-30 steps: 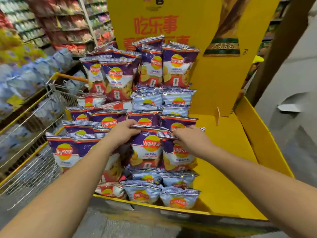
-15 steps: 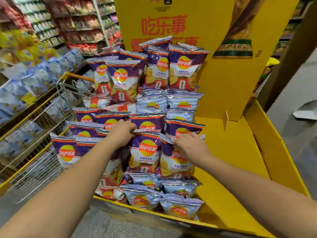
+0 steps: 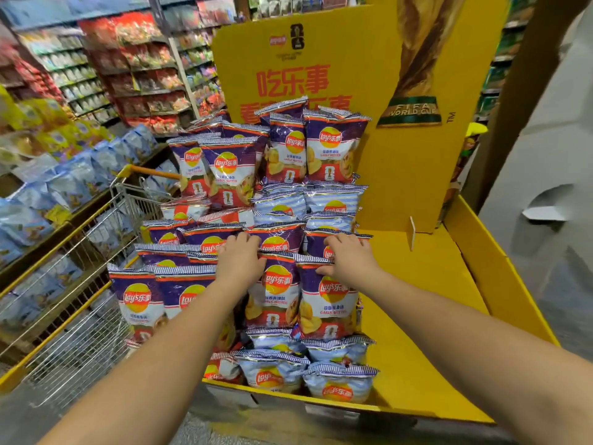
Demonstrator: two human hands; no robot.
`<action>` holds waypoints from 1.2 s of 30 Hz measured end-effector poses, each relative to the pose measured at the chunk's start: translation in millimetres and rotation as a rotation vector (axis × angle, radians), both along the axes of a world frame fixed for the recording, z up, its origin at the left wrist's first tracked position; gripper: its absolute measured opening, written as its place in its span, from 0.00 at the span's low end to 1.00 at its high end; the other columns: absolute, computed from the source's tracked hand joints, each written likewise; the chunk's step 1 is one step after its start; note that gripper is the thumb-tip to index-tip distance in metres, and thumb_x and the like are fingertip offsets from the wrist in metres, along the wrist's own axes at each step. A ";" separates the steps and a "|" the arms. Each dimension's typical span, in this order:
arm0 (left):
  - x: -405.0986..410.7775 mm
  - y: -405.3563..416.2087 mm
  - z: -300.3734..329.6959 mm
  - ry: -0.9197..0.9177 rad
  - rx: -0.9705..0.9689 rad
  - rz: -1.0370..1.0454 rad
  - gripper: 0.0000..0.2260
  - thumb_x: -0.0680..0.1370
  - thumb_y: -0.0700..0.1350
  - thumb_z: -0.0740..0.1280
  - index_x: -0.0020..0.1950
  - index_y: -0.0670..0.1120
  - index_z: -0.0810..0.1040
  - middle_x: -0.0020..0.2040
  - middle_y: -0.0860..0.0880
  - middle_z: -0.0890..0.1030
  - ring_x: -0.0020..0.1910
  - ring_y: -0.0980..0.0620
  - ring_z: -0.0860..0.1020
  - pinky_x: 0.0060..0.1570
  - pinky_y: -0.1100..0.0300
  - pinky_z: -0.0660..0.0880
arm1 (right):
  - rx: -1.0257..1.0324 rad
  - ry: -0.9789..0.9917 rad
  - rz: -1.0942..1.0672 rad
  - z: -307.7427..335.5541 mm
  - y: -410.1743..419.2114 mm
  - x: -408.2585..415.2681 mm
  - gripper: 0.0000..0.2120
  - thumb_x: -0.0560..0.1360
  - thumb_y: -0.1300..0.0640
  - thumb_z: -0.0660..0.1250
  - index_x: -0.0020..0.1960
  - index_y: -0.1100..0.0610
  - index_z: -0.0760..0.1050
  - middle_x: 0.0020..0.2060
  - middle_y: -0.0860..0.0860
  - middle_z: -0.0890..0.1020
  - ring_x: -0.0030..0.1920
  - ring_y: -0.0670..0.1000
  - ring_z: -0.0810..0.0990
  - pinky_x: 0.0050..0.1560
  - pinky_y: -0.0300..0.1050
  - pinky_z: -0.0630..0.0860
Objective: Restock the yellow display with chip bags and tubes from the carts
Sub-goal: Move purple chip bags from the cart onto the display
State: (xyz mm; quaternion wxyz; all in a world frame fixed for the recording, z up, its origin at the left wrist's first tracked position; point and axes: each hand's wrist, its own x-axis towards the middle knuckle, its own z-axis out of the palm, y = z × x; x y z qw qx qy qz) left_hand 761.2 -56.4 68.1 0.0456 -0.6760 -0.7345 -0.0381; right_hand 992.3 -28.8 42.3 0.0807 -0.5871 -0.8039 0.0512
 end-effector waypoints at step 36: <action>442.2 -526.5 -92.7 -0.713 -0.967 -1.021 0.04 0.79 0.46 0.65 0.49 0.47 0.77 0.42 0.53 0.77 0.42 0.53 0.75 0.39 0.63 0.66 | 0.001 1.118 -1.557 -95.0 -720.2 238.9 0.03 0.79 0.55 0.63 0.49 0.47 0.74 0.43 0.49 0.81 0.42 0.53 0.78 0.40 0.39 0.71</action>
